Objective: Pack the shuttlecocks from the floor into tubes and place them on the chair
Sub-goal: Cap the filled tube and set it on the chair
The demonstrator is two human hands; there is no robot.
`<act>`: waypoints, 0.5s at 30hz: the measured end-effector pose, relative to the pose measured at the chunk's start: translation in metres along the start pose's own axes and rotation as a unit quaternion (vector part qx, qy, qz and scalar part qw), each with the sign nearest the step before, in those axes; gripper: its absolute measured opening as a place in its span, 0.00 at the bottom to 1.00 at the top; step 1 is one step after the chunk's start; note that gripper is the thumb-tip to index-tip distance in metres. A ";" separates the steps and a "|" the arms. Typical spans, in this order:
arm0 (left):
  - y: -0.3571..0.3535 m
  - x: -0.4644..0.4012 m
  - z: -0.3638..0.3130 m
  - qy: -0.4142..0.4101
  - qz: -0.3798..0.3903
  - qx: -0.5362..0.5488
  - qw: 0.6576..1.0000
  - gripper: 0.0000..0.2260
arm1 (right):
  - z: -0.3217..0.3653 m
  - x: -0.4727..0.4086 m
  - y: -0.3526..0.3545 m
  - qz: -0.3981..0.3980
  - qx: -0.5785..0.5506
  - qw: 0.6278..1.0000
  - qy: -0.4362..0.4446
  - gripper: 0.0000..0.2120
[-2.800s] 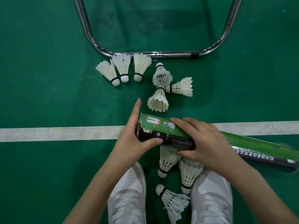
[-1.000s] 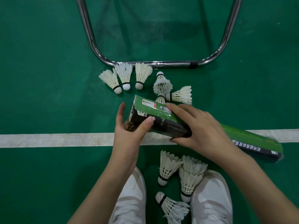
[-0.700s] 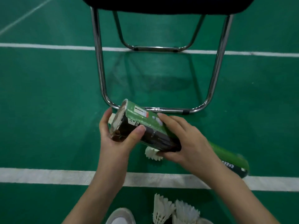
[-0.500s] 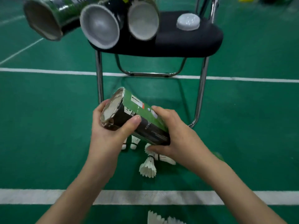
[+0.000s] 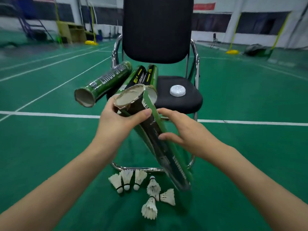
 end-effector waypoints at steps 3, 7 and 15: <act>-0.007 -0.016 -0.022 -0.016 0.023 -0.043 0.999 0.23 | -0.016 -0.016 0.018 -0.011 0.074 0.997 0.014 0.25; -0.016 -0.042 -0.050 -0.020 0.038 -0.068 0.997 0.25 | -0.036 -0.036 0.032 -0.017 0.123 0.992 -0.009 0.21; -0.050 -0.076 -0.051 0.000 0.050 -0.077 0.996 0.27 | -0.105 -0.077 0.024 -0.026 -0.041 0.989 -0.137 0.19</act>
Point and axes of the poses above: each hand's wrist, its own x-axis away from the middle knuckle, its own y-axis out of the back of the hand, z = x × y, the point moved 5 cm from there along -x, towards the middle knuckle, and after that the axes turned 9 degrees about x, right-handed, at the moved point
